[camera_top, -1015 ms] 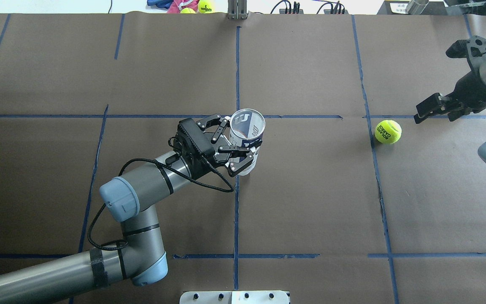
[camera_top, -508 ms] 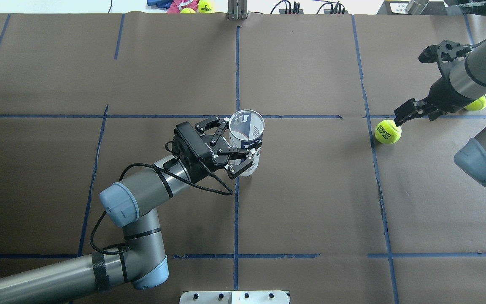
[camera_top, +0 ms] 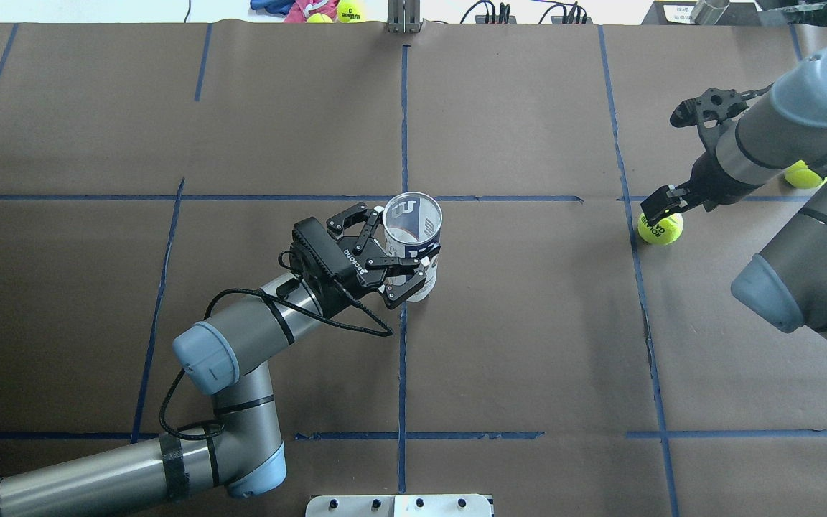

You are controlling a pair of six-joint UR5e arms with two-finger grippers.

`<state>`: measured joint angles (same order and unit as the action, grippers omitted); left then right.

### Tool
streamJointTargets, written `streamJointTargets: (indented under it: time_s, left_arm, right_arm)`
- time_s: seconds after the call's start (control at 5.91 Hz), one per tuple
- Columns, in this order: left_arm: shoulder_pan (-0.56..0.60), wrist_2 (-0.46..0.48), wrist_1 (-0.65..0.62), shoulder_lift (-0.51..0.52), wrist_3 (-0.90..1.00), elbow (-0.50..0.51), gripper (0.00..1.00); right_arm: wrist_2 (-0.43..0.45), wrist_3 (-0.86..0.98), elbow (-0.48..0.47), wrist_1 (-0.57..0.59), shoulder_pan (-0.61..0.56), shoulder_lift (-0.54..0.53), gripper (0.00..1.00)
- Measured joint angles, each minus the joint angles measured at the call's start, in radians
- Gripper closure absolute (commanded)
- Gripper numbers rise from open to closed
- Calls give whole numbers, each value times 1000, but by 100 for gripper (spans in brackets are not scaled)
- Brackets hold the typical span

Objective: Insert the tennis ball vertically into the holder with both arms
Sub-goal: 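Grasp the nearer tennis ball with the right gripper while left holds the can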

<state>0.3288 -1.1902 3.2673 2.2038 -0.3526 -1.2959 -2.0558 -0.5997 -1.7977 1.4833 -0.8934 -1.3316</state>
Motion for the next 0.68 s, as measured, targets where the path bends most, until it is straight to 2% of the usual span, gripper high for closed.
streamJointTargets:
  time_s: [0.68]
  left_arm:
    - [-1,1,0,-1,1,1,18]
  right_arm:
    - [61,45,153,0,27,64,1]
